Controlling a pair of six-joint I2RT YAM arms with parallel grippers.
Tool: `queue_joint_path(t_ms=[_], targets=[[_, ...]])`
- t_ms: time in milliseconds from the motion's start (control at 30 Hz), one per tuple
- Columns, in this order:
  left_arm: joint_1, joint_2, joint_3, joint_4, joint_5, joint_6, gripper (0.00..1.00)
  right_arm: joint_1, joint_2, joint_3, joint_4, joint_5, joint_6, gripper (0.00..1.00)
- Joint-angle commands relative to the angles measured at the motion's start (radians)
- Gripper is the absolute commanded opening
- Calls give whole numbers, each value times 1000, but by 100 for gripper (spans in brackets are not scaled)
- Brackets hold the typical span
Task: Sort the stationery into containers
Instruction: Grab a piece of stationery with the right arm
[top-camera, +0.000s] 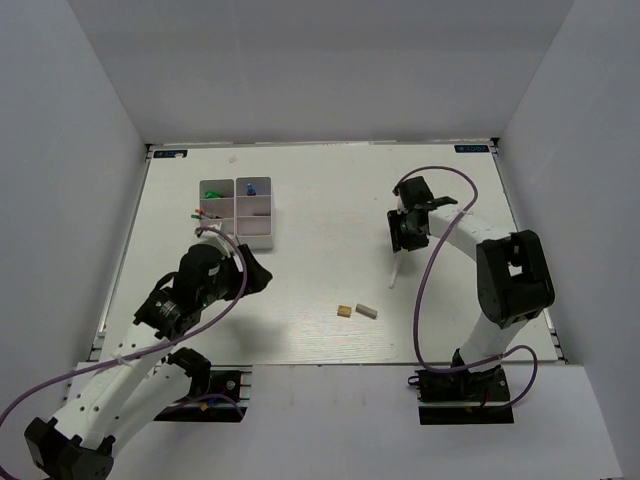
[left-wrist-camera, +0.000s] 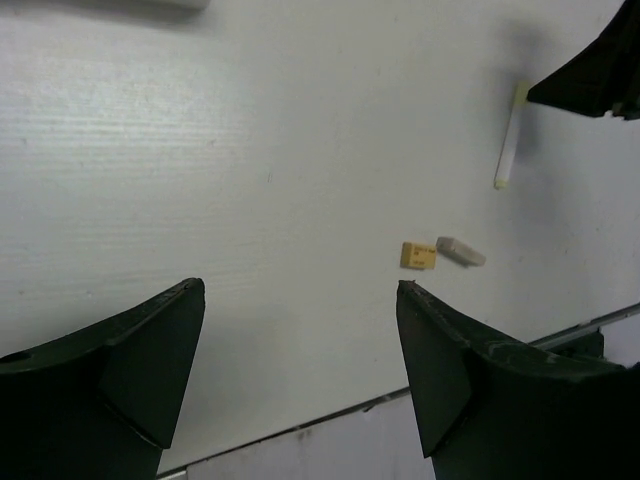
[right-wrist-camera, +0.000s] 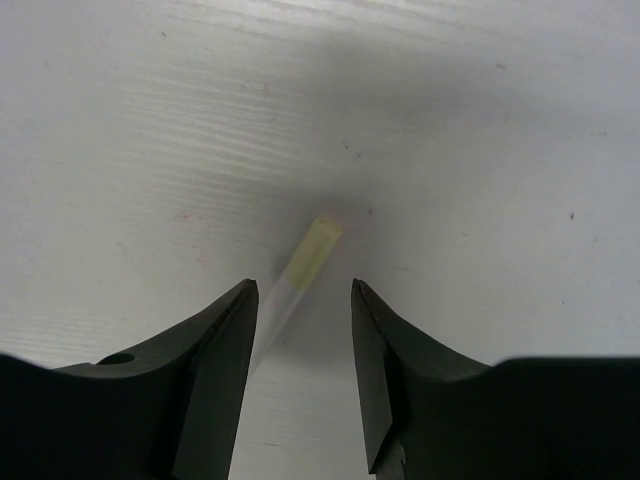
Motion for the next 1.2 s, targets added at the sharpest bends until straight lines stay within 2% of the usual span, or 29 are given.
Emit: queue_joint_path(t_ms=[0,333,533,633,833,867,933,967,1000,1067,1100,1167], targets=[[1,-2,-43,-6,66,-51,87,15,-48,-27,-9,71,27,48],[1,20,-96,33,106,-71,85,30,51,-12,-3,50,48,44],[1,-33,-49,14,45,-80,84,24,85,-14,-12,-22,56,34],[1,-24,41,34,7,-24,84,22,107,-9,-27,-66,50,24],[1,111,249,101,-27,79,84,27,127,87,-79,-310,-36,2],[1,121,268,118,-27,79,84,30,130,132,-84,-374,-105,0],[1,130,305,190,-27,97,84,30,139,245,-108,-460,-127,0],[1,130,324,212,-27,98,84,30,137,277,-109,-482,-222,0],[1,130,333,250,-27,110,84,33,144,305,-110,-538,-245,0],[1,141,367,276,-9,122,84,36,154,445,-110,-637,-318,0],[1,141,381,276,-9,122,84,42,170,481,-115,-743,-352,0],[1,151,420,287,0,136,84,61,217,628,-104,-832,-366,0]])
